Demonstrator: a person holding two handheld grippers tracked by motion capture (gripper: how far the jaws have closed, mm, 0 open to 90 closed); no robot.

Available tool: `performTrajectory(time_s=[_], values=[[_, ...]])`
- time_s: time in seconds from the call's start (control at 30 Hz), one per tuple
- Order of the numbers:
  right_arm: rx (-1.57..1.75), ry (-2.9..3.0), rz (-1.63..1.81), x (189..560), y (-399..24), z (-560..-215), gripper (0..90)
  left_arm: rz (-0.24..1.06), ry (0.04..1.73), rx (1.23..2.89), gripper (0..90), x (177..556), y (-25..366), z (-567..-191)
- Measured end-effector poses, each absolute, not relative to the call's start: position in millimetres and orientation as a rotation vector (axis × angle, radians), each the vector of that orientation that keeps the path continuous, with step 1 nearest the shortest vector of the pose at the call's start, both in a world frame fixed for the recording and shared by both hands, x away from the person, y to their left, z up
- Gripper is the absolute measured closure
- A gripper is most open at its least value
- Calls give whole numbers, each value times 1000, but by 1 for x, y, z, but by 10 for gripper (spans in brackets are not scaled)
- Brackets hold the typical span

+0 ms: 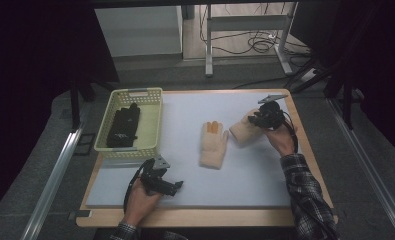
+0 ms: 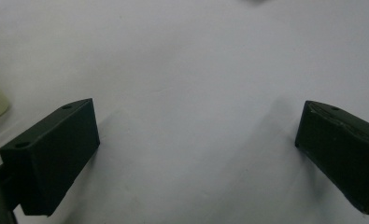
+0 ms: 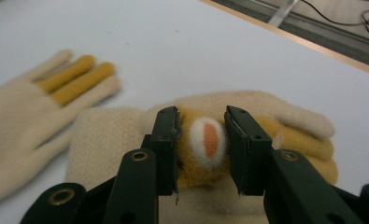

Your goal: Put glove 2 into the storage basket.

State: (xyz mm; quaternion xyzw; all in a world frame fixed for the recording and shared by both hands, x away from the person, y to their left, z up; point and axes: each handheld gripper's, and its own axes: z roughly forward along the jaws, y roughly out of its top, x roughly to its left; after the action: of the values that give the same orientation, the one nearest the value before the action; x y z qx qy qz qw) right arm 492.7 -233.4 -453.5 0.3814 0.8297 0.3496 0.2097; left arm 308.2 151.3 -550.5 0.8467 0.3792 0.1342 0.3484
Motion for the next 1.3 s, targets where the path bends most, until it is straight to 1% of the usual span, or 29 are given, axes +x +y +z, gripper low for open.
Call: performTrajectory(time_s=[0.27,0.43,0.57,0.6,0.7,0.8,0.87,0.97,1.0,1.07,1.1,1.13,1.17,1.3], values=[[886,2415,1077,463,-215,-428,644,348,983,2195,0,308,151,-550],[799,2468,1110,454,-199,-426,643,348,984,2195,0,308,151,-550],[719,2527,1112,448,-177,-431,642,347,983,2197,0,308,151,-550],[689,2556,1112,446,-166,-436,642,347,983,2197,0,308,151,-550],[642,2595,1103,446,-149,-444,641,347,982,2197,0,308,151,-550],[618,2621,1104,446,-141,-449,641,347,983,2197,0,308,151,-550],[592,2662,1097,446,-127,-458,639,348,984,2194,0,308,151,-550],[583,2678,1086,447,-121,-464,634,349,982,2198,0,308,152,-550],[584,2675,1063,448,-115,-472,602,349,982,2198,0,308,152,-550],[605,2668,1059,449,-113,-476,563,349,982,2198,0,308,152,-550],[605,2668,1059,449,-113,-476,563,349,982,2198,0,308,152,-550],[614,2659,1060,450,-112,-477,538,350,982,2197,0,308,151,-550],[629,2629,1067,450,-113,-476,491,349,982,2198,0,308,152,-550],[690,2570,1083,451,-124,-467,475,348,983,2194,0,308,151,-551]])
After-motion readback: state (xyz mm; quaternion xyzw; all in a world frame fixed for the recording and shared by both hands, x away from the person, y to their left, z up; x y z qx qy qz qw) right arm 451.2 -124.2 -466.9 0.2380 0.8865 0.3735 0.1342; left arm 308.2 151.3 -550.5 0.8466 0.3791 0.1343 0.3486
